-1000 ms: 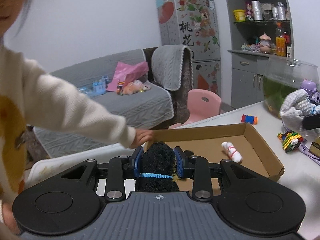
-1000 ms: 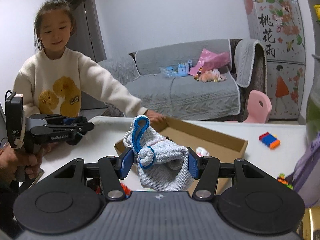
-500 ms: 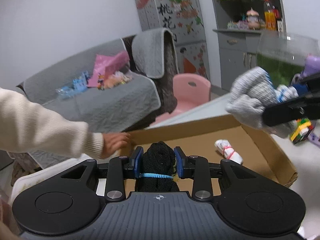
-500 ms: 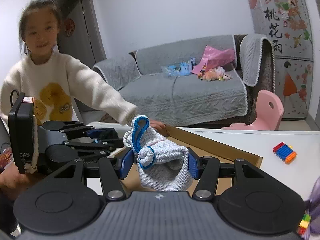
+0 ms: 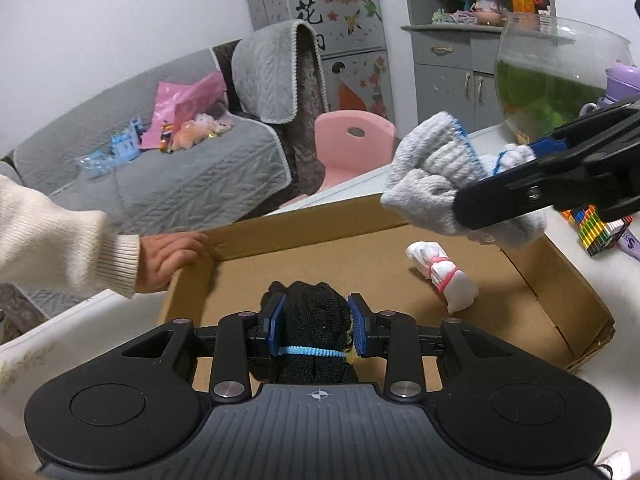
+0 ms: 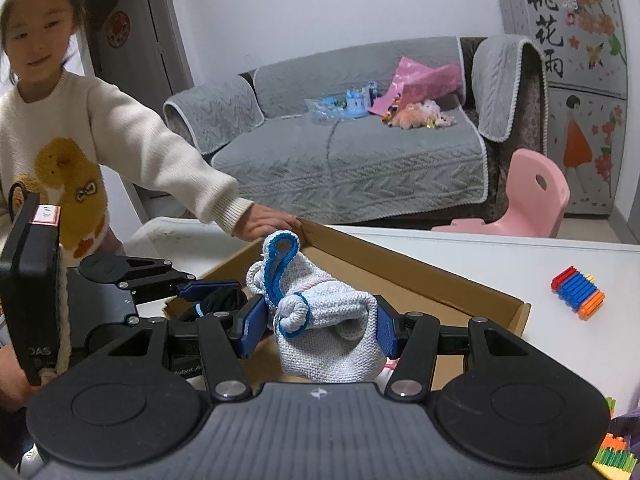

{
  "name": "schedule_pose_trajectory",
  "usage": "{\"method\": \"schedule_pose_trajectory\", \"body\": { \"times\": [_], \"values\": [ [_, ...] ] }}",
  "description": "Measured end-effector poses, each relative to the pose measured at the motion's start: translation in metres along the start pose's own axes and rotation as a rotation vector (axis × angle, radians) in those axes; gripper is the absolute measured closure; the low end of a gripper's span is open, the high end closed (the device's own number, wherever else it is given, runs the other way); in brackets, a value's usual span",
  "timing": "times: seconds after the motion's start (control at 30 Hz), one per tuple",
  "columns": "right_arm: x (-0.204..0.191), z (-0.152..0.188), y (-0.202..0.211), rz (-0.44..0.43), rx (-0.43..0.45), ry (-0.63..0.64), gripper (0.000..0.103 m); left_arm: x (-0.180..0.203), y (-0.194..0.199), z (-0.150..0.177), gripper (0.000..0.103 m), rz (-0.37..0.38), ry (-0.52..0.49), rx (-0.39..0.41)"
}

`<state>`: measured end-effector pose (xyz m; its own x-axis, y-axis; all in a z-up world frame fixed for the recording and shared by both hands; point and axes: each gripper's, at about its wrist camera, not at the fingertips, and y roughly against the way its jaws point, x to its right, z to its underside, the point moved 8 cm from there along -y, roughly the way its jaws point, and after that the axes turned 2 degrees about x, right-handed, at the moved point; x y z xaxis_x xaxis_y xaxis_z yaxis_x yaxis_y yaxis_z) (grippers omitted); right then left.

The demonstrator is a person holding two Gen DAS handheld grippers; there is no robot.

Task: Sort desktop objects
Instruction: 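Place both held socks into the cardboard box and open both grippers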

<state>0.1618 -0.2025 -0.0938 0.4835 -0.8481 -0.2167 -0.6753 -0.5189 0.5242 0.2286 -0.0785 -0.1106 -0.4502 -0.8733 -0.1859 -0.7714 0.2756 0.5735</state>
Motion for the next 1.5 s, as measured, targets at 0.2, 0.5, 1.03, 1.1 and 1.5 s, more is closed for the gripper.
{"method": "schedule_pose_trajectory", "body": {
  "times": [0.2, 0.5, 1.03, 1.1, 1.5],
  "values": [
    [0.005, -0.001, -0.01, 0.014, -0.014, -0.006, 0.052, 0.003, -0.009, 0.002, 0.063, 0.008, 0.001, -0.012],
    [0.013, -0.008, -0.028, 0.045, -0.034, 0.001, 0.052, -0.002, -0.018, 0.01, 0.063, 0.04, 0.038, -0.054],
    [0.017, 0.003, -0.035, 0.078, -0.069, 0.012, 0.051, 0.032, -0.031, 0.009, 0.062, 0.148, -0.002, -0.069],
    [0.018, 0.004, -0.034, 0.084, -0.074, 0.015, 0.051, 0.035, -0.034, 0.01, 0.06, 0.151, -0.006, -0.075],
    [0.01, 0.005, -0.052, 0.081, -0.101, 0.053, 0.051, 0.037, -0.023, 0.009, 0.008, 0.094, -0.044, -0.022]
  ]
}}
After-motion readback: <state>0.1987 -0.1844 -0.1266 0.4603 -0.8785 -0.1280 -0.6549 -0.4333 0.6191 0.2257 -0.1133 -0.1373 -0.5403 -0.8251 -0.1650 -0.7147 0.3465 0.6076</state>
